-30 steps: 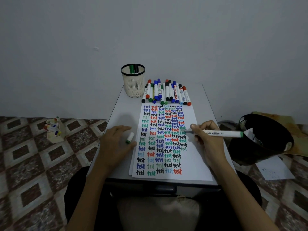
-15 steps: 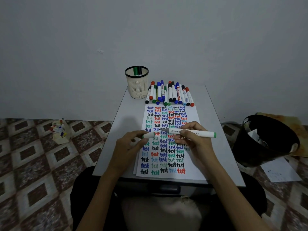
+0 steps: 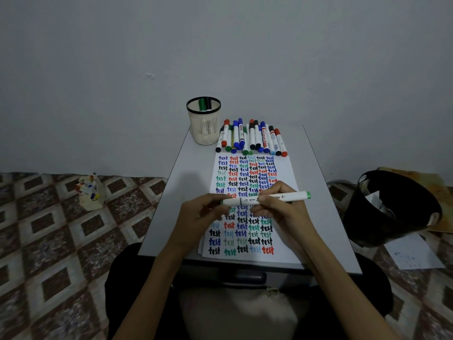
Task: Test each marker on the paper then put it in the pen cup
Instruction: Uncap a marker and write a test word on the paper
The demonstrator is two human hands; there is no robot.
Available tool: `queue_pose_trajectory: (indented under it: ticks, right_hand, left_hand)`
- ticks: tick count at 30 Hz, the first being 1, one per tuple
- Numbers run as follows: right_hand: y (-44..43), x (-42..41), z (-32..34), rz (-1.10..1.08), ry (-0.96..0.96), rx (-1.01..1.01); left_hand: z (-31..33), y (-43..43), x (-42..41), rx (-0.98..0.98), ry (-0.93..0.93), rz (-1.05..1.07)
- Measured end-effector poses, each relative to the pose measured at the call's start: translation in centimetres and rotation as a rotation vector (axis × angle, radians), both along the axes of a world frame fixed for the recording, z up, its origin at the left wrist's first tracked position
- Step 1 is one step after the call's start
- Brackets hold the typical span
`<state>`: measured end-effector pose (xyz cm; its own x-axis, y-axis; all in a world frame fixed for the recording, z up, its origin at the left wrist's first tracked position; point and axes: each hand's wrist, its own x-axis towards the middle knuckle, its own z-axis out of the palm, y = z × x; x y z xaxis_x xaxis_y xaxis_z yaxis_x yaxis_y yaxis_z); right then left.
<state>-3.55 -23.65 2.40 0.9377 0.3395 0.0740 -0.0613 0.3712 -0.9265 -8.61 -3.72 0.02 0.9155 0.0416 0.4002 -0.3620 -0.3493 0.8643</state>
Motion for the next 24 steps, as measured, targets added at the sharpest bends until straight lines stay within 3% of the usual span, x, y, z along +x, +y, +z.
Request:
queue_pose_trajectory:
  ticks: [10, 15, 18, 20, 24]
  right_hand:
    - [0.9, -0.3, 0.5, 0.0, 0.075, 0.051]
    - [0.0, 0.8, 1.7, 0.203, 0.042, -0.12]
    - [-0.6, 2.4, 3.1, 0.275, 0.066, -0.161]
    - [-0.8, 3.3, 3.6, 0.211, 0.017, -0.274]
    - [0.9, 4.6, 3.0, 0.148, -0.344, -0.803]
  left_hand:
    - [0.7, 0.6, 1.0, 0.184, -0.219, 0.057]
    - [0.8, 2.5, 1.7, 0.248, -0.179, 0.062]
    - [1.0, 3.9, 2.0, 0.171, -0.104, 0.082]
    - [0.8, 4.5, 2.2, 0.132, -0.072, 0.104]
    - [0.7, 4.6, 2.5, 0.07, -0.06, 0.121]
